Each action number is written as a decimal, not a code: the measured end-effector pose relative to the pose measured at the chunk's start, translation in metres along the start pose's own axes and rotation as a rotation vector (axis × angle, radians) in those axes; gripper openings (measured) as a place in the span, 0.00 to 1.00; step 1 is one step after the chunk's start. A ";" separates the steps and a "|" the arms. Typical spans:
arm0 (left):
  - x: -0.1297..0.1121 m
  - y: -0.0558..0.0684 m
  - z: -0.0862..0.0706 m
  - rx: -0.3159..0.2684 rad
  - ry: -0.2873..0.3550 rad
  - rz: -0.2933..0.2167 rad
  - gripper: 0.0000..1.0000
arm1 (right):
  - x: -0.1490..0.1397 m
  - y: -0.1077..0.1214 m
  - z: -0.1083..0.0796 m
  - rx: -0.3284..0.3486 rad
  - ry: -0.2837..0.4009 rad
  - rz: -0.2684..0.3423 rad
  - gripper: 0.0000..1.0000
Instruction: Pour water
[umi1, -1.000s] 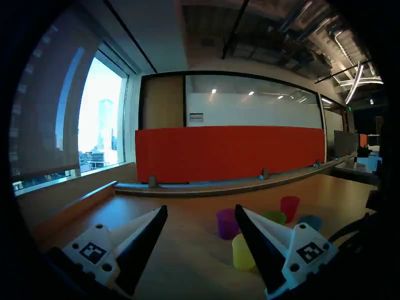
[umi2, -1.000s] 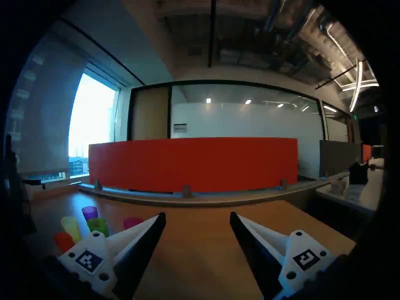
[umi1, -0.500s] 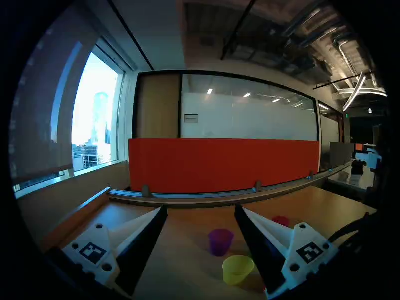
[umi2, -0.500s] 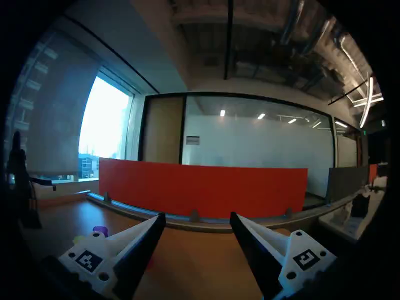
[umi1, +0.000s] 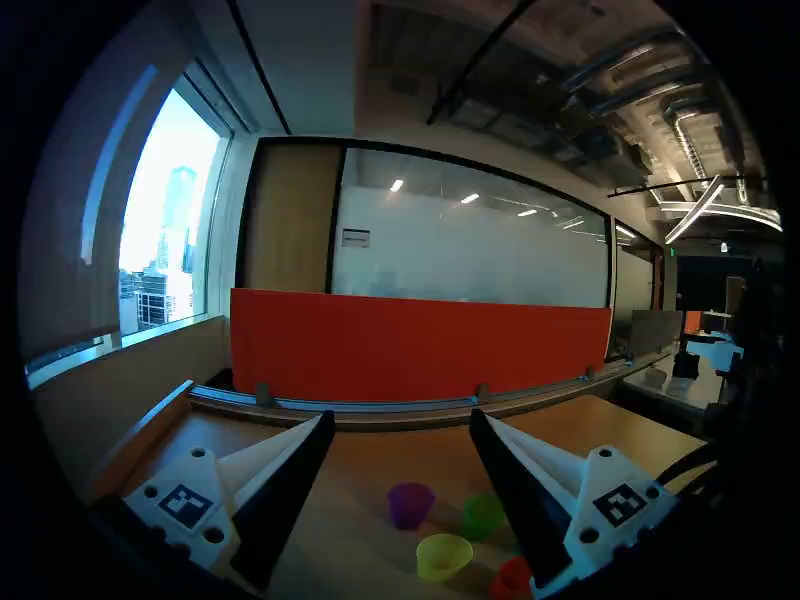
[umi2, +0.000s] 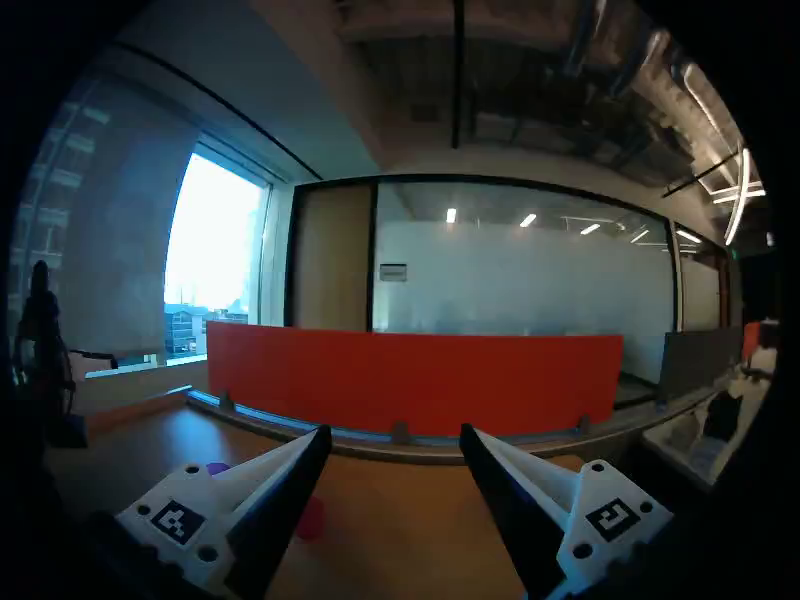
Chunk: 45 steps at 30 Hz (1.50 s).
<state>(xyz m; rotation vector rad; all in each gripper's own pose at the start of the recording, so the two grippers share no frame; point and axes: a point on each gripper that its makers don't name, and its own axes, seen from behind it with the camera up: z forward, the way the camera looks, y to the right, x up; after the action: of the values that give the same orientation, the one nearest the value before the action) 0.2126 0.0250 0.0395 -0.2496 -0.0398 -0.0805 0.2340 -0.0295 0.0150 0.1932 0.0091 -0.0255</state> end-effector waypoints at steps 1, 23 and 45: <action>0.001 0.001 0.001 -0.010 -0.002 0.003 1.00 | -0.001 -0.002 0.001 0.007 -0.004 0.004 0.99; 0.007 0.062 0.008 -0.375 -0.041 0.003 1.00 | 0.001 -0.102 0.013 0.448 -0.070 0.000 0.99; -0.018 0.076 0.025 -0.505 -0.139 0.125 1.00 | -0.059 -0.142 0.008 0.651 -0.301 -0.178 0.99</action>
<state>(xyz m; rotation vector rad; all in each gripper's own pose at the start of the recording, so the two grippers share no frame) 0.2000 0.1060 0.0437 -0.7618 -0.1424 0.0539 0.1715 -0.1689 -0.0038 0.8377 -0.2860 -0.2362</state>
